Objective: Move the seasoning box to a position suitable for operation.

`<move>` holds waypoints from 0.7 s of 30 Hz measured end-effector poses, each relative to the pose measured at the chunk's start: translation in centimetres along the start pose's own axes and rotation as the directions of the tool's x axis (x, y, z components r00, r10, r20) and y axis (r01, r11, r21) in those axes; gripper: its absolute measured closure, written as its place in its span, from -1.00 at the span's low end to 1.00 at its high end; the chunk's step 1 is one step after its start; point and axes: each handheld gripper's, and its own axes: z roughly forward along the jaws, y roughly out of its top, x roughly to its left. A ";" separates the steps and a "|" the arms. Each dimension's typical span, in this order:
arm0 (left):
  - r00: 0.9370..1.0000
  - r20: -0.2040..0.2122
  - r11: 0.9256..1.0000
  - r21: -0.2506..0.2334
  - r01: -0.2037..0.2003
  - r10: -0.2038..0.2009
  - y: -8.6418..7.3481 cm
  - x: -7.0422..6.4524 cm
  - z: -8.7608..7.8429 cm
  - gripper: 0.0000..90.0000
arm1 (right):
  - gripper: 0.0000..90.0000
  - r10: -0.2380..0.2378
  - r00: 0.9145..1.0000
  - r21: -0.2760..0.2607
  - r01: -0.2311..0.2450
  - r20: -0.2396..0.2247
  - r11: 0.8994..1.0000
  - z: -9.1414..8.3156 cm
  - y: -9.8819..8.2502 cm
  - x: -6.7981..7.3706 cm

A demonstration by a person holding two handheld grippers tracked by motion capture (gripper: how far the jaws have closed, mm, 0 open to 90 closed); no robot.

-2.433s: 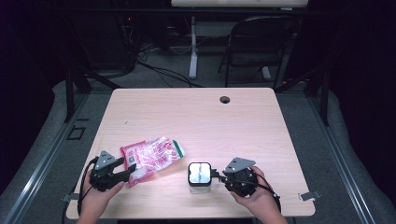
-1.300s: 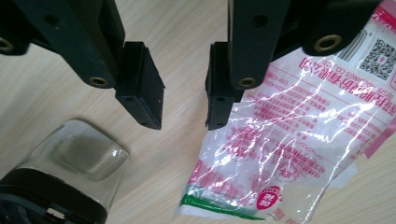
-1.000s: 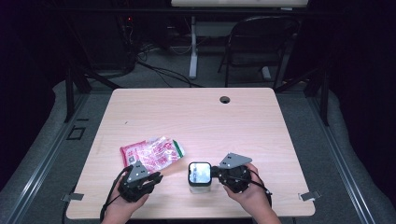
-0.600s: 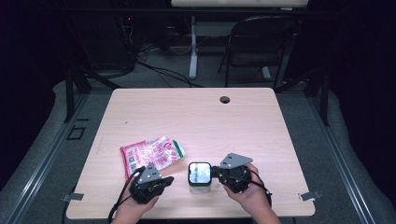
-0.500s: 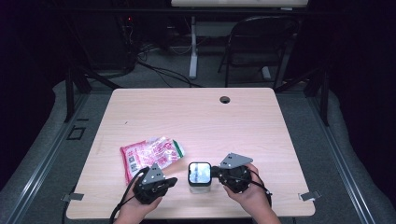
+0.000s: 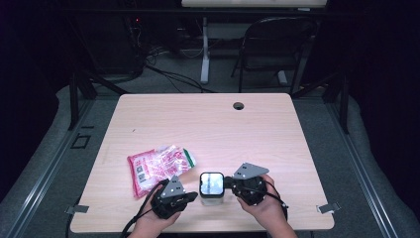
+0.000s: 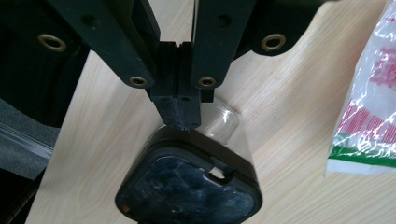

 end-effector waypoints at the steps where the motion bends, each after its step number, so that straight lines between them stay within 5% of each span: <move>1: 1.000 0.003 1.000 0.000 -0.007 0.007 0.1 -0.1 0.1 1.00 | 1.00 -0.002 1.000 0.001 0.002 -0.002 1.000 0.0 0.0 0.0; 21: 1.000 0.008 1.000 -0.029 -0.002 0.002 0.5 -0.3 -0.1 0.99 | 1.00 0.007 1.000 -0.010 -0.007 -0.009 1.000 0.0 -0.2 0.0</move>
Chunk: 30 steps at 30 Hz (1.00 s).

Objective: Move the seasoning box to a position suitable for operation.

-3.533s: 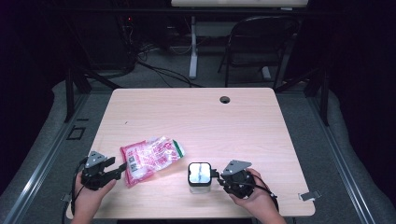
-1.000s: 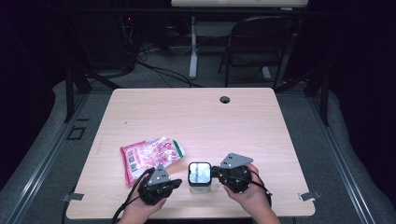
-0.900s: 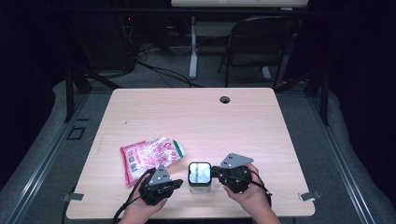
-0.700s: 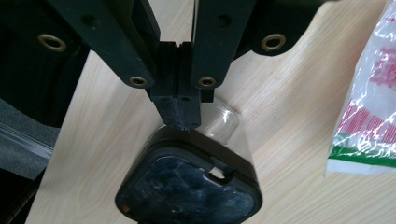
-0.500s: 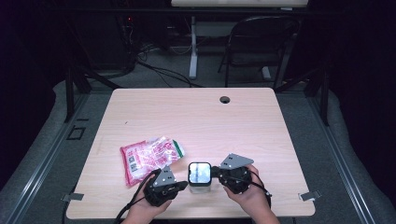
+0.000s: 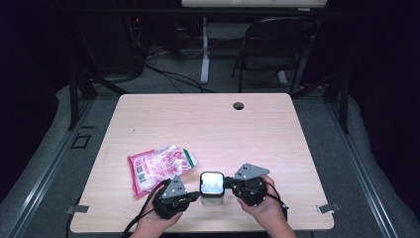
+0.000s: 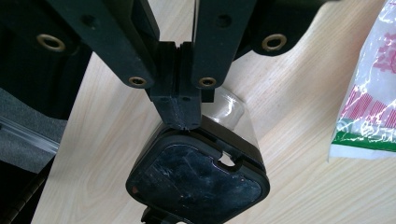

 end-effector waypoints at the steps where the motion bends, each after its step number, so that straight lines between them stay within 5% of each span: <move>1: 1.000 -0.001 1.000 0.000 0.001 -0.001 0.0 0.0 0.0 0.99 | 1.00 0.002 1.000 -0.001 -0.002 -0.005 1.000 0.1 0.0 0.0; 11: 1.000 -0.003 1.000 -0.007 0.001 -0.001 0.2 0.2 -0.2 0.97 | 0.78 0.002 1.000 0.000 -0.002 -0.017 1.000 -0.1 -0.1 0.4; 17: 1.000 0.001 1.000 -0.026 -0.008 0.008 0.7 0.1 -0.4 0.97 | 0.21 0.008 0.996 -0.025 -0.011 -0.093 1.000 -0.5 0.0 1.1; 18: 1.000 0.005 0.999 -0.031 -0.007 0.008 0.9 0.0 -0.4 0.97 | 0.06 -0.021 0.995 -0.023 0.019 -0.101 1.000 -0.4 -0.1 1.6; 30: 1.000 0.009 0.999 -0.038 -0.018 0.018 1.6 -0.2 -0.4 0.96 | -0.01 -0.107 0.994 -0.031 0.106 -0.029 0.994 0.2 -0.2 3.2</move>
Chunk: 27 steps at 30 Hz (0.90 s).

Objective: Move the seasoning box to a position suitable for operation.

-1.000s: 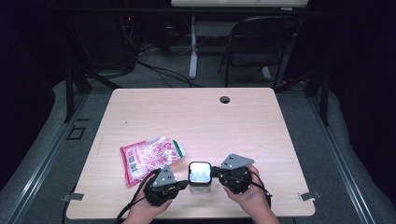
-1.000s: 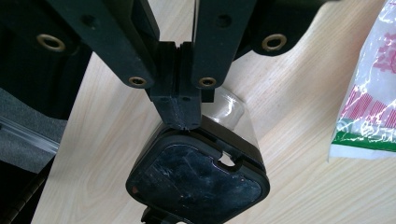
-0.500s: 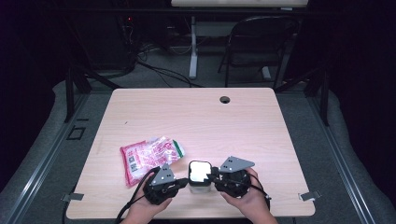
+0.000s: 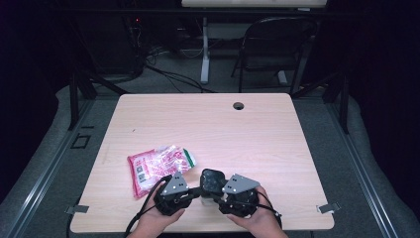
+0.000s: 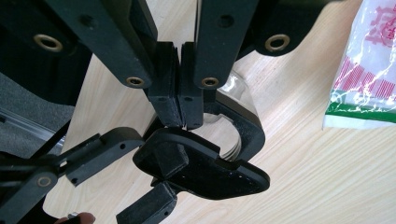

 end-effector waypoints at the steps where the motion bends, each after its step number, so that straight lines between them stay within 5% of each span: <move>1: 1.000 0.003 1.000 -0.002 -0.001 0.001 0.0 0.0 0.0 0.96 | -0.01 -0.002 1.000 -0.002 0.002 0.002 1.000 0.0 0.0 0.0; 17: 1.000 0.005 1.000 -0.018 -0.003 0.003 0.3 0.2 0.2 0.91 | 0.00 -0.026 0.997 -0.017 0.027 0.075 0.999 0.2 -0.2 0.7; 27: 1.000 -0.006 1.000 0.004 -0.012 0.012 0.0 0.3 1.0 0.86 | 0.02 -0.007 0.997 -0.025 0.009 0.081 1.000 0.0 -0.4 0.7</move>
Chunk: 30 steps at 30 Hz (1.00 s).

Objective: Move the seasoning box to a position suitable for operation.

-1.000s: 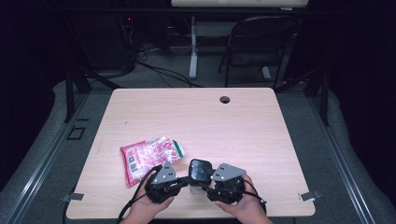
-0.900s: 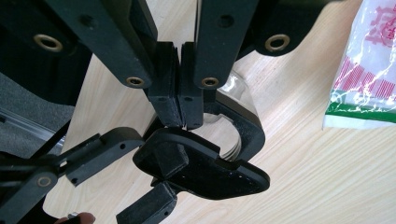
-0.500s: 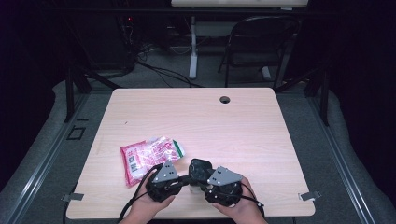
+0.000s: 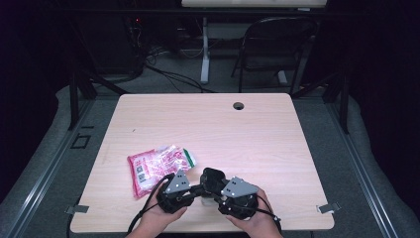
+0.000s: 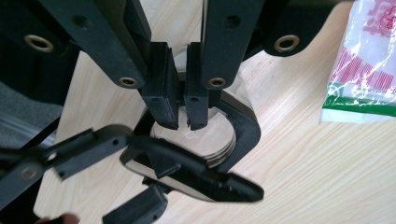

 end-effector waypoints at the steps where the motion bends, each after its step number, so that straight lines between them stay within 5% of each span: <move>1: 1.000 0.005 1.000 -0.002 -0.002 0.002 0.1 0.0 0.1 0.86 | 0.03 0.001 1.000 0.006 -0.001 0.006 1.000 -0.2 0.0 -0.1; 30: 1.000 0.009 1.000 0.011 -0.022 0.022 0.2 -0.1 0.2 0.87 | 0.30 0.146 0.989 -0.073 -0.145 0.016 0.987 -3.3 -1.7 -2.2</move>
